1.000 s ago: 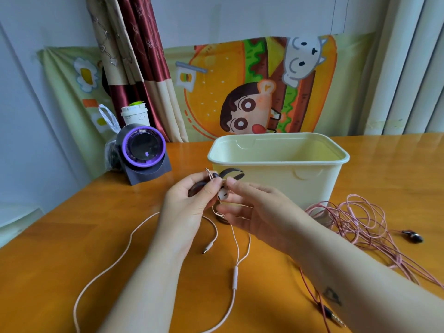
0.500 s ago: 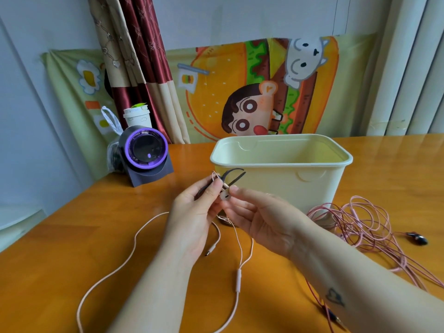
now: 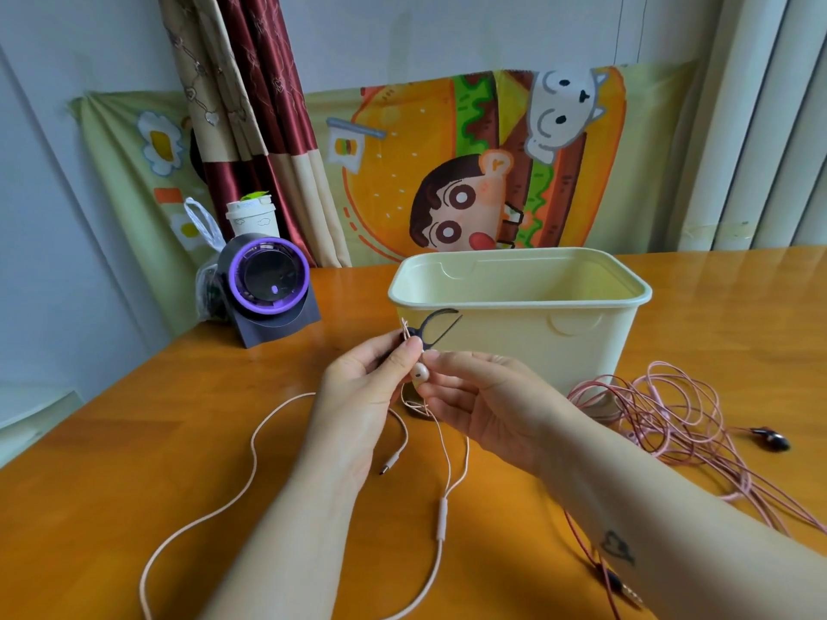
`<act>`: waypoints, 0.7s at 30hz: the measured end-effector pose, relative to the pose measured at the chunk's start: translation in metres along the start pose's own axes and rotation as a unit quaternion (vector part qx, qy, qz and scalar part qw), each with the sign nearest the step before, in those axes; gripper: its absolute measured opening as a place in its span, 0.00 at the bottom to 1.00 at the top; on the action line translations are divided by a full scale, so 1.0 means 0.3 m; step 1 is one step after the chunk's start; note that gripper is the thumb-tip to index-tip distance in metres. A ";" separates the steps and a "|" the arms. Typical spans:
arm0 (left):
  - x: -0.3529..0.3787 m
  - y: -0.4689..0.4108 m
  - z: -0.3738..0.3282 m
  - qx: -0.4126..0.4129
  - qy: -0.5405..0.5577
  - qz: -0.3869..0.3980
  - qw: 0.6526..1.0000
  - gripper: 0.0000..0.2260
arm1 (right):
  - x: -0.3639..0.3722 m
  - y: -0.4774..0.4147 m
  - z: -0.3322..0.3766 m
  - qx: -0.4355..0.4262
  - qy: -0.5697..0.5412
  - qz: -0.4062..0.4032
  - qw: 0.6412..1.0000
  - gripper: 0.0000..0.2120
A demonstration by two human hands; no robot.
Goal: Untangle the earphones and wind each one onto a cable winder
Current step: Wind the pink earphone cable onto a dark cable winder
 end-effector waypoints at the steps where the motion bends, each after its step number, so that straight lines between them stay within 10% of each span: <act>1: -0.003 -0.001 0.001 -0.002 0.003 -0.006 1.000 0.17 | 0.000 -0.002 0.001 -0.004 0.005 0.003 1.000 0.09; 5: -0.016 -0.005 0.015 -0.023 0.062 -0.037 0.997 0.09 | 0.018 0.006 -0.018 0.010 0.018 0.027 0.999 0.25; 21: 0.015 -0.001 0.030 -0.026 0.057 -0.032 0.998 0.12 | 0.008 -0.001 -0.007 -0.064 0.017 0.014 0.998 0.05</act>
Point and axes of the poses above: each hand's wrist, its own y-axis away from the middle knuckle, its own x-axis out of the palm, z = x × y, the point moved 8 cm from there along -y, towards the middle knuckle, and after that the axes turned 15 degrees about -y, right-handed, at the moved point
